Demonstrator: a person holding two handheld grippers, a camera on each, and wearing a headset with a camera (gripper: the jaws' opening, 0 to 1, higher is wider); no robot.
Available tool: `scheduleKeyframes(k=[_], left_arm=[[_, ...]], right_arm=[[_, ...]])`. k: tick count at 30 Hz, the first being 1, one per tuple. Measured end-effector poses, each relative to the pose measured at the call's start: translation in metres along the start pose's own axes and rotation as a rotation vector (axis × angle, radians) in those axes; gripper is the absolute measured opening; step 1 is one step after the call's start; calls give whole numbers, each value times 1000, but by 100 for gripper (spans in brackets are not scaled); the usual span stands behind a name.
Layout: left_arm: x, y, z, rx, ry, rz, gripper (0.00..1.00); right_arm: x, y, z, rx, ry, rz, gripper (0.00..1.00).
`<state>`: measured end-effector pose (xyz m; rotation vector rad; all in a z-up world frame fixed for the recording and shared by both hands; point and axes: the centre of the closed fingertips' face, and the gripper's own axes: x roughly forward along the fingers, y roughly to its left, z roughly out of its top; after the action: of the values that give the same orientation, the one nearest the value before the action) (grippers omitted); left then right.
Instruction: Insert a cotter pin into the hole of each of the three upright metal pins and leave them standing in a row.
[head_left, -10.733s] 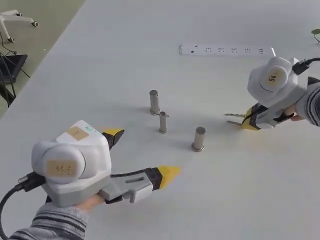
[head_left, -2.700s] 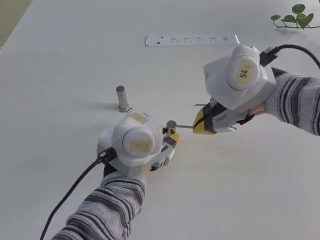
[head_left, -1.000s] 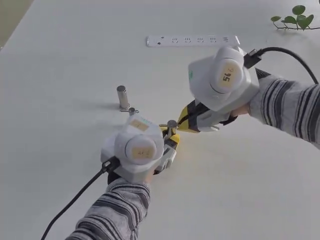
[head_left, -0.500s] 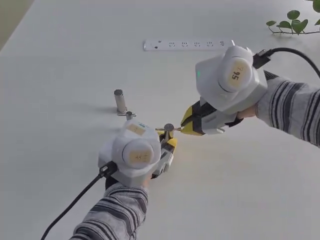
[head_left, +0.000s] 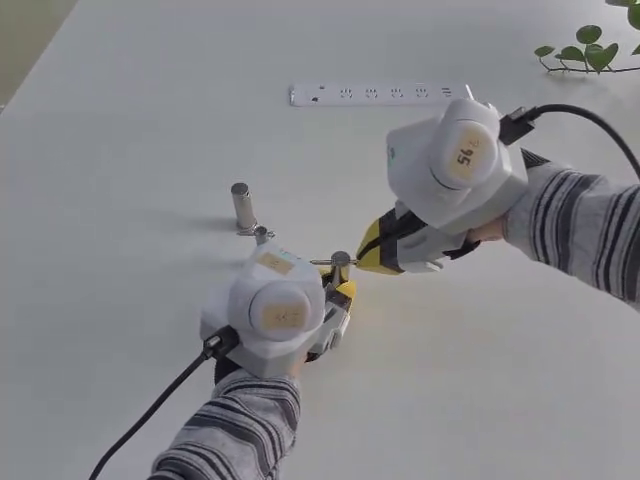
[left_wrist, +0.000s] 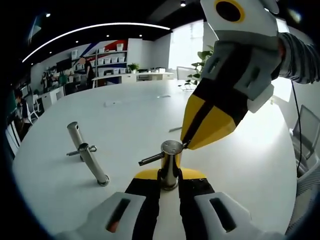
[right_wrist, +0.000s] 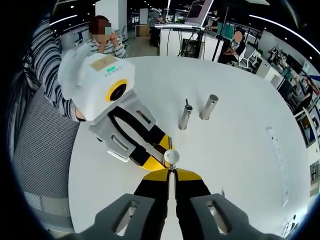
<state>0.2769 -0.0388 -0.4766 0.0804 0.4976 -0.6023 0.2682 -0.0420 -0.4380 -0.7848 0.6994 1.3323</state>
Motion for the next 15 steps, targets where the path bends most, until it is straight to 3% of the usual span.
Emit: scheduleKeyframes(k=[12, 15], left_arm=[[0, 0, -1, 6, 3, 7, 10], [0, 0, -1, 14, 4, 11, 10]], right_arm=[[2, 0, 2, 0, -11, 4, 0], [1, 2, 3, 49, -29, -1, 0]])
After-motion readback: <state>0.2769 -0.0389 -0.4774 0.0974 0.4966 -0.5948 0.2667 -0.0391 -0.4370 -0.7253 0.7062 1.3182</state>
